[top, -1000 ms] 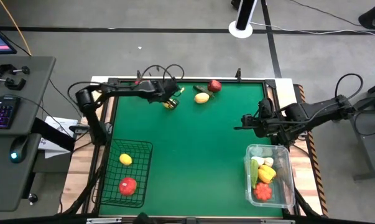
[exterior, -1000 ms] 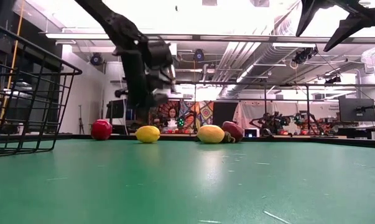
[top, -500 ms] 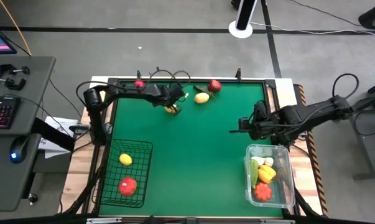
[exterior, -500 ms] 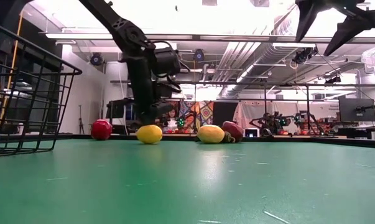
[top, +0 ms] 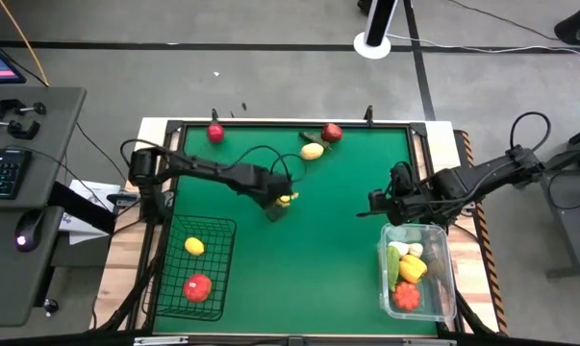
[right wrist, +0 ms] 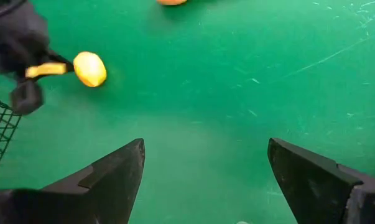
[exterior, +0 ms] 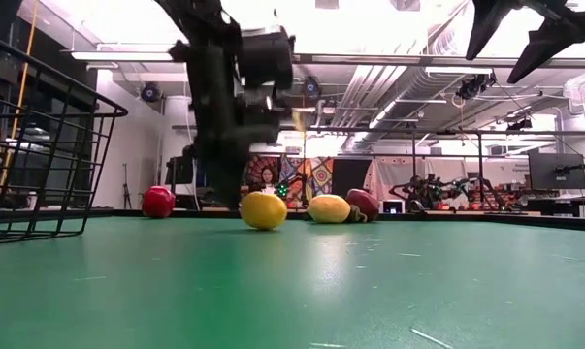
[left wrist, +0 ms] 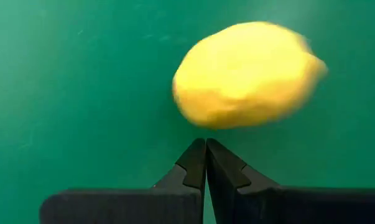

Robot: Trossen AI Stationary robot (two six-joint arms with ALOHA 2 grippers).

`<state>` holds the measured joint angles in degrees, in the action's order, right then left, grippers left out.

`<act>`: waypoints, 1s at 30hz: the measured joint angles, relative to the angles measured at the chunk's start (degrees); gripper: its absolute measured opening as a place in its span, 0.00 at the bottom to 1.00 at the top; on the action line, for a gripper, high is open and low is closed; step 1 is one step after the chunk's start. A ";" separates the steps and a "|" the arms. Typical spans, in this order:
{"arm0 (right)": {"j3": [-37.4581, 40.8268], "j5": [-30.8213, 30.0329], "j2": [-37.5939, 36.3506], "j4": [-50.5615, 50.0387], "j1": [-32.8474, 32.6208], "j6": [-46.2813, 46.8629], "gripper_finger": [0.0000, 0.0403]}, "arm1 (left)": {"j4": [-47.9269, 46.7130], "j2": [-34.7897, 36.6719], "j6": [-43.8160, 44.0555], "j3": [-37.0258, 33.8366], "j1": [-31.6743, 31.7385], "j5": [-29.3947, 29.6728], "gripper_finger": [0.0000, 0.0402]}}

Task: Sort produce into baskets
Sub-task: Put the yellow lemon into the black wire basket

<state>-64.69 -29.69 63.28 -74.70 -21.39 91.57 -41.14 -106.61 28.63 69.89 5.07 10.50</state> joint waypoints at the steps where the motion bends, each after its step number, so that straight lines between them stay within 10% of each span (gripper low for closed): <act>1: 0.00 -0.01 0.00 0.00 -0.13 0.02 0.83 | -0.48 0.72 0.47 0.63 -0.79 0.31 0.00; 11: 0.00 0.63 -0.01 0.00 -0.20 -1.16 0.83 | -8.58 8.64 -12.93 10.32 0.61 -1.72 0.07; 23: 0.00 5.48 -0.01 2.08 -0.17 -0.86 0.83 | -12.62 6.64 -12.24 11.21 6.88 -11.80 0.66; 30: 0.00 5.84 -0.01 6.15 -0.17 -0.02 0.83 | -10.66 3.97 -26.32 11.21 6.97 -11.91 0.85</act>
<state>-64.69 -23.85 63.26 -68.55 -21.56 91.55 -51.80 -102.64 2.31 81.10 12.04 -1.41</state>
